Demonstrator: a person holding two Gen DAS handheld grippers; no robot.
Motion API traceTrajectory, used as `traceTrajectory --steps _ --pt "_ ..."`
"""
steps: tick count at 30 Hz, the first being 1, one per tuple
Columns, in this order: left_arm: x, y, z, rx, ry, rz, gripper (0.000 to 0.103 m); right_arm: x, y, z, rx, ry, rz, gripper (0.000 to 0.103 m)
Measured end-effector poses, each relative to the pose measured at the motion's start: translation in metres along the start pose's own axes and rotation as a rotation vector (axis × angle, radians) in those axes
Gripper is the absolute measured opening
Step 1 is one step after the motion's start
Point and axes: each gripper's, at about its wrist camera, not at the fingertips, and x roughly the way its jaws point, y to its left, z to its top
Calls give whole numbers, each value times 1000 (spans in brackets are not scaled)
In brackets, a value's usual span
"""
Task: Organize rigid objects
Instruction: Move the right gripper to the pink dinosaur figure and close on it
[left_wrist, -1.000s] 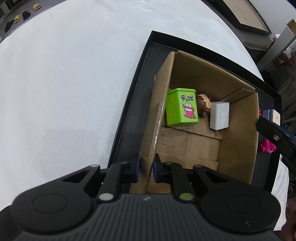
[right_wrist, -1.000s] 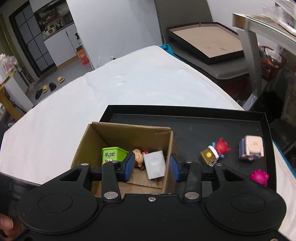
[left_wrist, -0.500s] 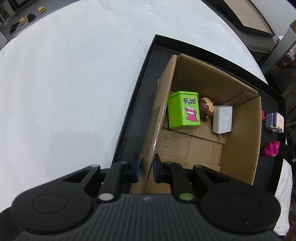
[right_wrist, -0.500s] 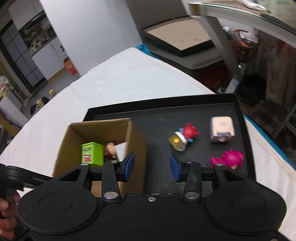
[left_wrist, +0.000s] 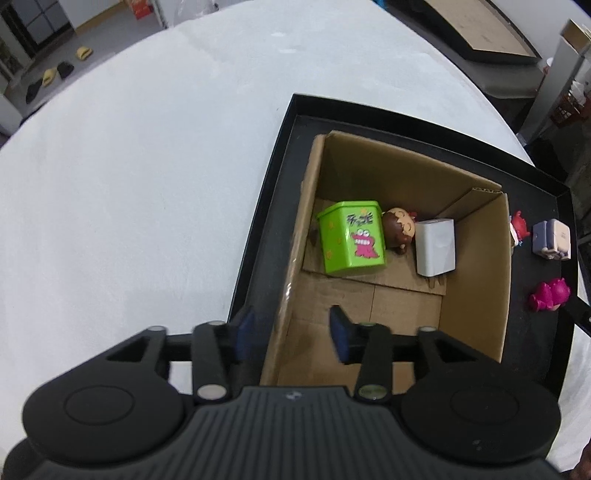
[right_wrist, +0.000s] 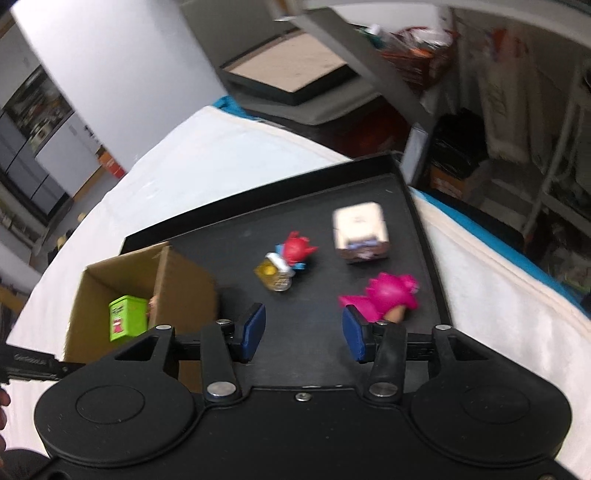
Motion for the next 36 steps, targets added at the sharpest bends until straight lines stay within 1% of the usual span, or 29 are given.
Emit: traceTrajectory --steps 1,2,5,7,8,10,13,16,20,25,27,28,30,31,32,33,36 --pt "0 -3 1 12 -5 7 51 2 -6 0 20 1 -2 50" --pt "0 -7 1 19 -7 12 52 3 -11 -1 36 0 -2 53" --pt "1 -15 4 28 -9 17 57 8 -23 -2 85 4 -1 55" --pt "2 -19 6 27 -9 35 59 13 -28 -1 111 14 4 55" --pt "2 -21 7 25 -12 45 59 15 -31 -1 124 19 9 57" --pt "4 -24 7 26 -15 42 63 21 -35 -1 149 29 19 60" --pt "7 -28 8 32 -12 48 65 33 -39 -1 184 53 37 60" --pt "11 -27 11 27 -14 70 66 45 -46 -1 236 78 74 60" --pt "18 -24 14 24 -10 113 67 55 -51 0 240 81 42 60" --pt "26 -22 17 7 5 123 67 65 -62 1 275 84 41 60" --pt "26 -23 17 10 5 127 67 67 -61 5 266 71 42 57" --pt "26 -23 17 10 6 125 67 68 -59 6 253 66 33 48" --pt "25 -24 16 14 7 120 67 69 -56 5 235 63 38 47" --pt "25 -25 15 19 6 119 67 69 -54 4 225 64 42 45" --pt "25 -25 16 23 5 120 67 68 -52 3 216 66 45 36" --pt "24 -26 15 26 4 121 67 67 -50 3 206 71 49 34" --pt "23 -25 15 22 2 111 67 65 -47 1 190 78 41 34"
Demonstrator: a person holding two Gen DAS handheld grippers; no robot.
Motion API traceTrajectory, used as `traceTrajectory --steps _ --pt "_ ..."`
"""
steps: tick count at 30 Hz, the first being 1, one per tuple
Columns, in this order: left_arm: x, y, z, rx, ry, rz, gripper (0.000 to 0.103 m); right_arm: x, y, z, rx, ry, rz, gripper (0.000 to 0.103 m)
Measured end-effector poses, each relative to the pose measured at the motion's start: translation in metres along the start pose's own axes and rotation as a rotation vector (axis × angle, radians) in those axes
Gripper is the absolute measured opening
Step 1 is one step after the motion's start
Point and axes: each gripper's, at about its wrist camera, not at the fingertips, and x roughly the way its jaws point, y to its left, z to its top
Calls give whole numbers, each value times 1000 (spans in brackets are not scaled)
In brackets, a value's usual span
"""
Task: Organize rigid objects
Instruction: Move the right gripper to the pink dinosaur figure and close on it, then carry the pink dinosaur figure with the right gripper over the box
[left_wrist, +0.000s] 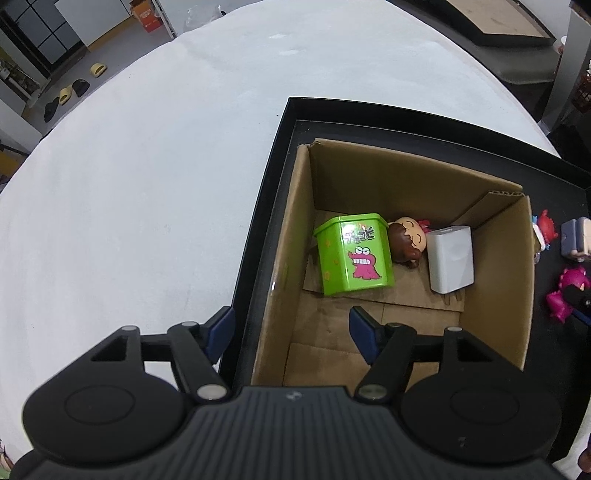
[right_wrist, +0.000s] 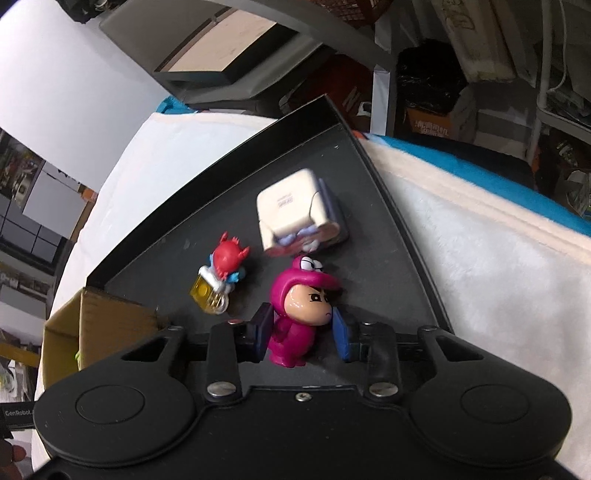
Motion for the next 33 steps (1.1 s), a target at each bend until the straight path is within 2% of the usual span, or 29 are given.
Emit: traceTrajectory --steps 7,20,33 --pt "-6 8 -4 -11 -10 -31 67 -13 11 -8 -51 -10 -13 34" --pt "-10 28 -14 -48 -12 -99 67 -59 46 -15 -142 -84 -34 34" --pt "-5 59 -25 -127 3 -179 67 -83 111 -20 -233 -119 19 34"
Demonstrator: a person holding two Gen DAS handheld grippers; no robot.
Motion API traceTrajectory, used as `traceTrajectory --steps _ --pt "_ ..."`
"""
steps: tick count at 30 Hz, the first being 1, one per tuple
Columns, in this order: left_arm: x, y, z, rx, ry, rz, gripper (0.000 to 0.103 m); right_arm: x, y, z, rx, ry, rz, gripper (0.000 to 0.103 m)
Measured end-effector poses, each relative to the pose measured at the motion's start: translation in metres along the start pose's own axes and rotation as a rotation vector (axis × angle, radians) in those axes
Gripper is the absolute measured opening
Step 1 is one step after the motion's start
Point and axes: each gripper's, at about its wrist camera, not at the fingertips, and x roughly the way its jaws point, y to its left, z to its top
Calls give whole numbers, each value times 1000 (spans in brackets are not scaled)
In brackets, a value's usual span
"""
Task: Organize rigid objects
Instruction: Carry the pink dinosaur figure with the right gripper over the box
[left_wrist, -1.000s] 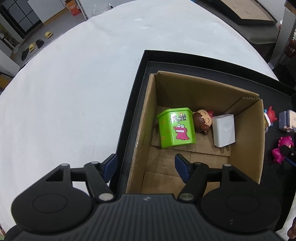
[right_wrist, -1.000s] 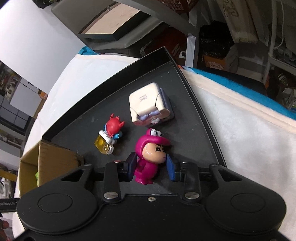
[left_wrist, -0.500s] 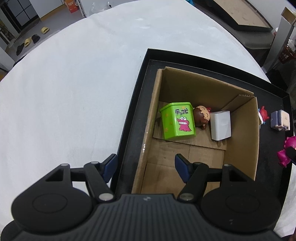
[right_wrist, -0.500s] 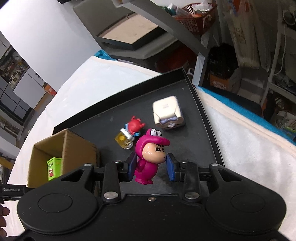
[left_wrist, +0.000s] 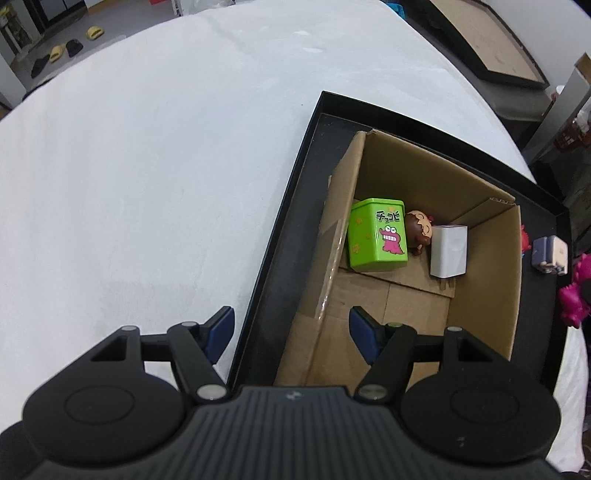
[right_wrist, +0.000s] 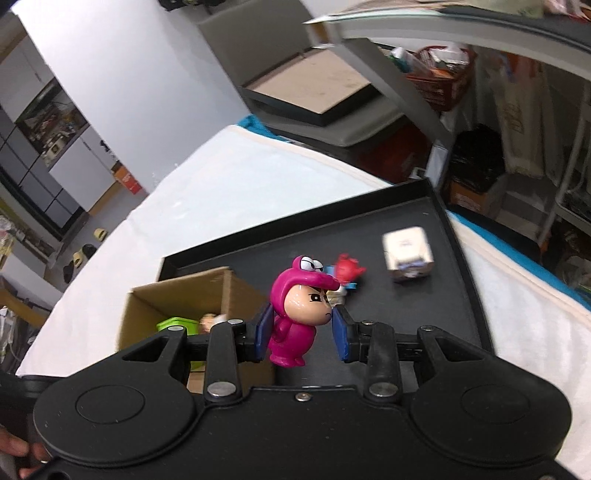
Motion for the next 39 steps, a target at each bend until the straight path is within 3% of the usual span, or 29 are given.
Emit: traceTrajectory --steps 13,17,20,21,24,29,39 --pt "4 11 -4 -2 14 -125 66 6 72 1 -121 26 44 34" --pt "9 13 -6 2 24 -159 61 17 90 -5 -156 61 40 34" --pt "15 14 -7 1 38 -172 41 26 101 -9 -181 96 35 34" --pt "19 15 -7 -5 51 -177 30 30 104 -11 -193 110 32 34" --pt "23 15 -9 6 65 -150 19 42 116 -18 -222 149 28 34" --pt "22 13 -12 38 81 -160 18 57 141 -29 -277 216 39 35" --pt "22 9 -11 58 113 -150 18 76 146 -38 -225 251 51 42"
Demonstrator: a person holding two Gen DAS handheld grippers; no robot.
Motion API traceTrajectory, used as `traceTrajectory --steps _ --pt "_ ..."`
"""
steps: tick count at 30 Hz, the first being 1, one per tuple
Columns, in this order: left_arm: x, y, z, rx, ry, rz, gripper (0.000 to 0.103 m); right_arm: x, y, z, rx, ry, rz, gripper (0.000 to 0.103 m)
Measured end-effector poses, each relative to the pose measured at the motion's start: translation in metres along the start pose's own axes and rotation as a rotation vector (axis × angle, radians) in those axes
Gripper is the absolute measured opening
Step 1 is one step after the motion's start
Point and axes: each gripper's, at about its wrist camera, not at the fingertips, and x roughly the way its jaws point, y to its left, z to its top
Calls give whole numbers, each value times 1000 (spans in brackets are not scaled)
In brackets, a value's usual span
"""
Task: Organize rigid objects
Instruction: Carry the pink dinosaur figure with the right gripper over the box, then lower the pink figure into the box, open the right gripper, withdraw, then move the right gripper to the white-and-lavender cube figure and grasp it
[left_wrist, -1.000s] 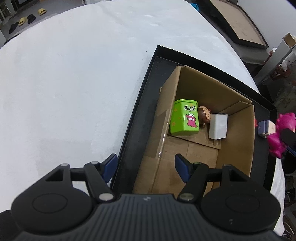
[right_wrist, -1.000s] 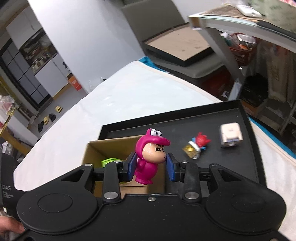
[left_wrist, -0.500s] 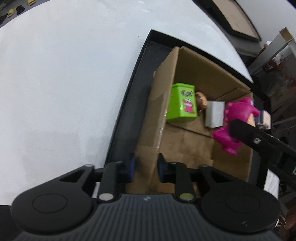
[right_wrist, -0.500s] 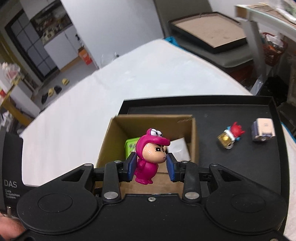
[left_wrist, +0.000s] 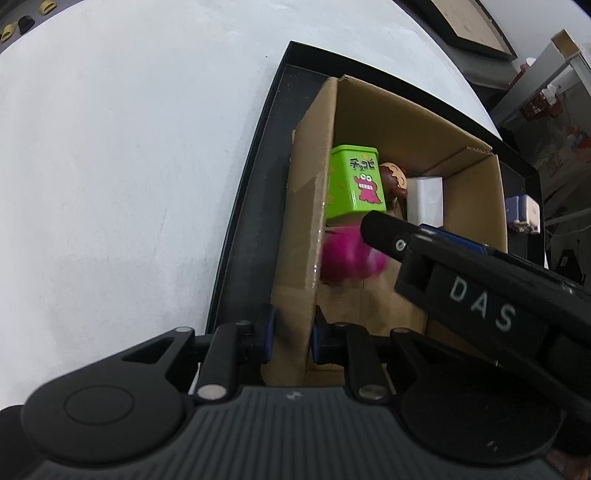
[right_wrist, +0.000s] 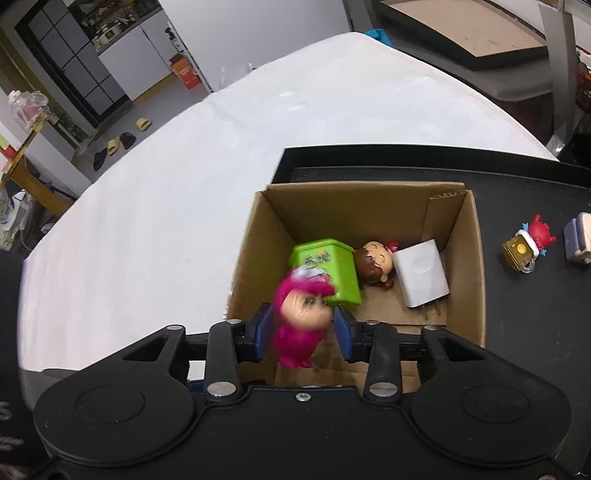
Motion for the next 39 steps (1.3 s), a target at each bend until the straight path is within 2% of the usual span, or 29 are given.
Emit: traceTrajectory --steps 5,13,17,18,25,31,39 --pt "-2 -7 -1 26 5 32 16 -7 -15 -1 35 -16 2 42" --pt "-5 -22 -10 64 7 93 16 -38 -48 -1 51 -101 -10 41" --pt "-4 -24 -10 46 -4 118 15 -53 -66 -2 77 -140 2 41" --pt "-3 -25 -10 36 -3 126 12 -57 -71 -3 81 -149 5 41" --pt "-3 -24 -7 -32 -28 169 11 -74 -106 -10 149 -190 15 41" --pt "-8 -24 -2 -50 -48 193 12 -85 -140 -20 181 -198 -14 41" --pt "-23 -45 6 13 -93 257 20 -81 -176 -30 243 -201 -14 41"
